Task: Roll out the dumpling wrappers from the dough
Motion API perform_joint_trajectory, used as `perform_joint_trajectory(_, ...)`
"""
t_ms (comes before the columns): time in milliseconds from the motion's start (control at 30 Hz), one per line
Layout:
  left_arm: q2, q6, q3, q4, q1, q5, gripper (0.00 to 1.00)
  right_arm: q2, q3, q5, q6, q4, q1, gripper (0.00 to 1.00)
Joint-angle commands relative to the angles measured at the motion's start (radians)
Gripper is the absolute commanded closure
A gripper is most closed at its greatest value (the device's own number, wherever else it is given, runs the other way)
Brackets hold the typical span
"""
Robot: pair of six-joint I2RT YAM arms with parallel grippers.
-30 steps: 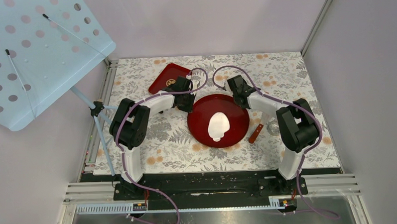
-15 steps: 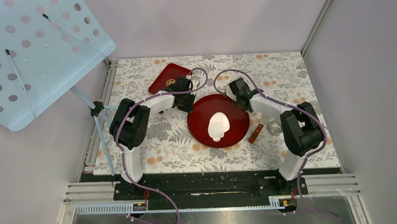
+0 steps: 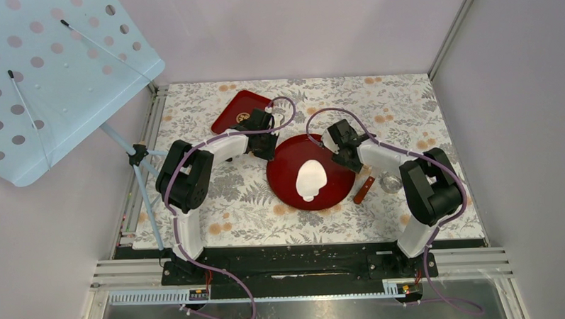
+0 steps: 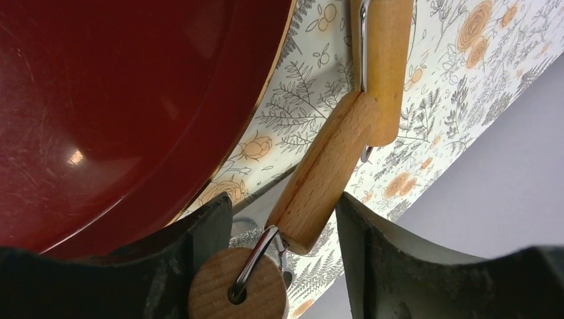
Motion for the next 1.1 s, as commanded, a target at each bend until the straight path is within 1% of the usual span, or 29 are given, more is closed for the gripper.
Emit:
perform_joint_trajectory(0, 0.008, 0.035, -0.005, -0.051, 0.01, -0.012, 1.0, -0.004, -0.034, -0.099, 0.03, -0.074, 0.007, 0.37)
perform_joint_trajectory(167, 0.006, 0.031, -0.005, -0.051, 0.016, -0.004, 1.0, -0.006, -0.048, -0.121, 0.022, -0.08, 0.006, 0.35)
perform_joint_trajectory(200, 0.006, 0.03, -0.005, -0.051, 0.017, -0.001, 1.0, -0.007, -0.048, -0.128, 0.021, -0.085, 0.006, 0.33)
perform_joint_trajectory(233, 0.006, 0.029, -0.006, -0.051, 0.019, 0.001, 1.0, -0.008, -0.047, -0.131, 0.021, -0.092, 0.005, 0.24)
perform_joint_trajectory(267, 0.005, 0.028, -0.006, -0.051, 0.021, 0.003, 1.0, -0.01, -0.045, -0.131, 0.021, -0.098, 0.005, 0.21)
perform_joint_trajectory(333, 0.004, 0.026, -0.006, -0.051, 0.025, 0.007, 1.0, -0.019, -0.043, -0.136, 0.02, -0.115, 0.006, 0.18)
perform_joint_trajectory(400, 0.004, 0.024, -0.005, -0.055, 0.027, 0.011, 1.0, -0.039, -0.044, -0.141, 0.022, -0.129, 0.006, 0.12)
perform_joint_trajectory(533, 0.008, 0.024, -0.002, -0.059, 0.029, 0.013, 1.0, -0.089, -0.036, -0.161, 0.041, -0.177, 0.006, 0.11)
perform_joint_trajectory(700, 0.007, 0.022, -0.002, -0.059, 0.028, 0.011, 1.0, -0.201, 0.002, -0.166, 0.127, -0.285, 0.001, 0.1)
perform_joint_trajectory(800, 0.007, 0.023, 0.0, -0.059, 0.028, 0.011, 0.99, -0.271, 0.006, -0.178, 0.16, -0.336, -0.037, 0.09)
perform_joint_trajectory(900, 0.009, 0.023, 0.001, -0.06, 0.029, 0.013, 0.91, -0.311, -0.006, -0.218, 0.16, -0.36, -0.124, 0.08)
perform_joint_trajectory(967, 0.008, 0.023, 0.001, -0.061, 0.029, 0.015, 0.83, -0.319, -0.022, -0.251, 0.149, -0.361, -0.196, 0.07)
perform_joint_trajectory(1067, 0.011, 0.02, 0.003, -0.059, 0.029, 0.02, 0.65, -0.293, -0.031, -0.303, 0.134, -0.359, -0.301, 0.07)
